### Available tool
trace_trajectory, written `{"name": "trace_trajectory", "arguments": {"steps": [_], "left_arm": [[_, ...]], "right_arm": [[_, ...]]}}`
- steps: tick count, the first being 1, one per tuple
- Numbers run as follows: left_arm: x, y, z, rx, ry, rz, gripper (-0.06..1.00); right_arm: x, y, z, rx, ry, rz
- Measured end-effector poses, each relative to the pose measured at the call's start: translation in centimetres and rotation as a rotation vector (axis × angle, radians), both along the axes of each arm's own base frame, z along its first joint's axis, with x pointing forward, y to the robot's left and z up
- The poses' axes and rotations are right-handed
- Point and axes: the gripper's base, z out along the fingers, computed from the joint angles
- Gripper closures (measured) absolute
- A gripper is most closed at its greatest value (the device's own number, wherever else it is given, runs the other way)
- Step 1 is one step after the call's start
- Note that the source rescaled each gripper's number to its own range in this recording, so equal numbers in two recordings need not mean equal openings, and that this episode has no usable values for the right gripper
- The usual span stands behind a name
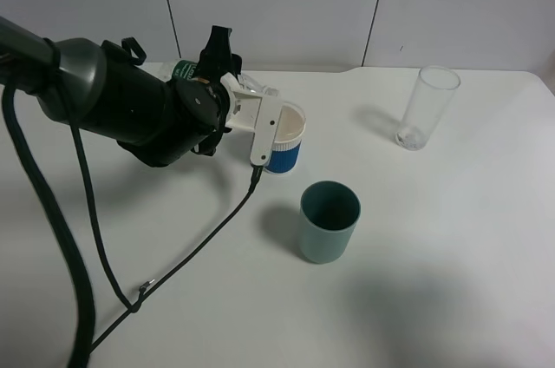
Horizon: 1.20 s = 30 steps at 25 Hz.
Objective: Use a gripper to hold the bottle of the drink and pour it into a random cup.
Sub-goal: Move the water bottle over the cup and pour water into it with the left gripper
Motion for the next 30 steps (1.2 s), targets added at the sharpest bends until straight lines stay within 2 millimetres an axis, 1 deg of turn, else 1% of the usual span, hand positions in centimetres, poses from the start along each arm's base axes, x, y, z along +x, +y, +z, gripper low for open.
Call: {"name": "trace_trajectory", "arguments": {"steps": [4,6,11,13,30], "left_arm": [[0.2,-0.6,0.6,-0.022,-0.013,0.002,0.94],[0.3,-0.7,0.5,-0.016,-0.018,0.003,0.94],[0.5,-0.8,-0.7,0.024,0.004,-0.004,0.94],[0.5,-0.8,-0.9,0.029,0.007,-0.005,0.94],[0.6,-0.8,-0.4,0.128,-0.047,-0.033,0.94]], "right_arm": [[0.0,0.0,0.0,0.000,0.000,0.000],[0.0,0.0,0.0,0.000,0.000,0.000],[0.0,0.0,0.0,0.000,0.000,0.000],[0.0,0.0,0.0,0.000,0.000,0.000],[0.0,0.0,0.0,0.000,0.000,0.000]]}}
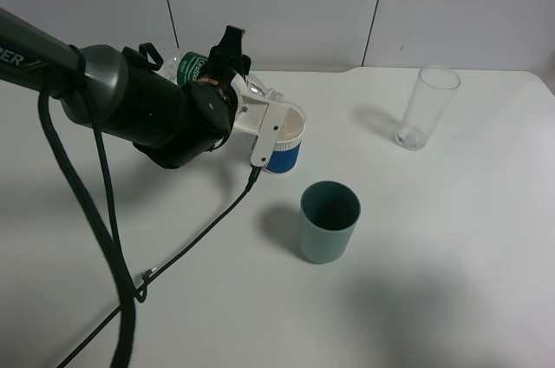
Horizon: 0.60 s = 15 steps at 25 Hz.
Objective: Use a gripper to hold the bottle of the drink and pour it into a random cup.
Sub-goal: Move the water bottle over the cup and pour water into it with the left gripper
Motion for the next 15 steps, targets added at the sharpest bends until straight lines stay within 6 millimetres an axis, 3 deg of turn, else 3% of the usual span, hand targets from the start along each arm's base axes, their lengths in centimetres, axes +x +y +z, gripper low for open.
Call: {"name": "trace_trajectory", "arguments": {"steps": [15], "left_arm": [[0.06,-0.05,0.19,0.039,-0.021,-0.019,0.93]], "right_arm": [[0.00,0.00,0.00,0.000,0.000,0.000]]}}
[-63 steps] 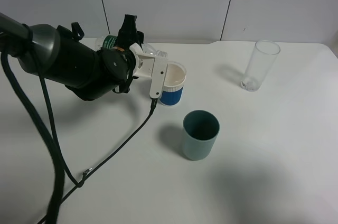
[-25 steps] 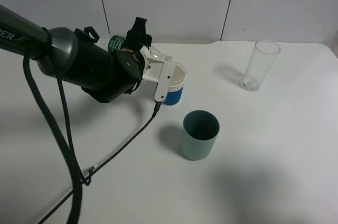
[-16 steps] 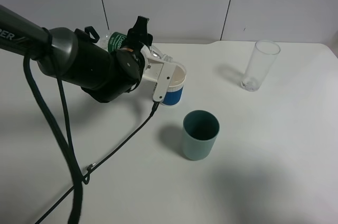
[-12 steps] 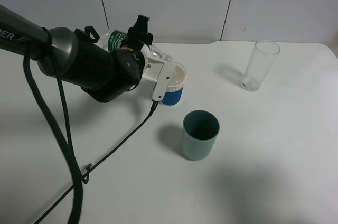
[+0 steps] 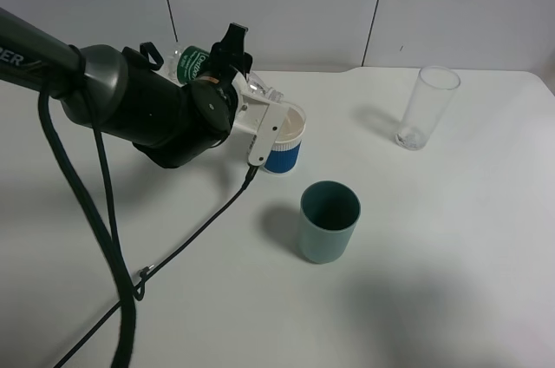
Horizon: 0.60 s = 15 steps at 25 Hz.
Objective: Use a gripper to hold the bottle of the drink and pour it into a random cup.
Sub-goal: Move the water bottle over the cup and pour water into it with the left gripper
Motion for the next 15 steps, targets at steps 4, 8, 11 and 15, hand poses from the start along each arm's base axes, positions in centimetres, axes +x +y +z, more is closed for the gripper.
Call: {"name": "trace_trajectory", "arguments": {"steps": [4,8,11,15], "left_arm": [[0.01,0.01,0.03,0.002,-0.003,0.001,0.93],[0.02,0.00,0.05,0.003,-0.006,-0.001,0.93],[0.02,0.00,0.05,0.003,-0.006,-0.001,0.93],[0.02,0.00,0.05,0.003,-0.006,-0.001,0.93]], "right_arm": [[0.00,0.00,0.00,0.000,0.000,0.000],[0.00,0.00,0.00,0.000,0.000,0.000],[0.00,0.00,0.00,0.000,0.000,0.000],[0.00,0.00,0.00,0.000,0.000,0.000]]}}
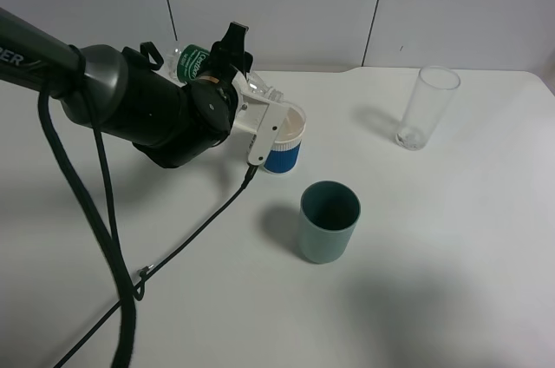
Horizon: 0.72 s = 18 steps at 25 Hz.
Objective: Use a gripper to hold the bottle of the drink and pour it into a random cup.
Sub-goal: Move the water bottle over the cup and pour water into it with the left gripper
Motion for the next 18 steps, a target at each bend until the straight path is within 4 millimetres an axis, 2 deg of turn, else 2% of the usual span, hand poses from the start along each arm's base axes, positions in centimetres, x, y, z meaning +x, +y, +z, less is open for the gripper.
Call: {"name": "trace_trajectory", "arguments": {"steps": [18], "left_arm": [[0.01,-0.01,0.03,0.020,-0.003,-0.007,0.93]], "right_arm": [[0.00,0.00,0.00,0.000,0.000,0.000]]}}
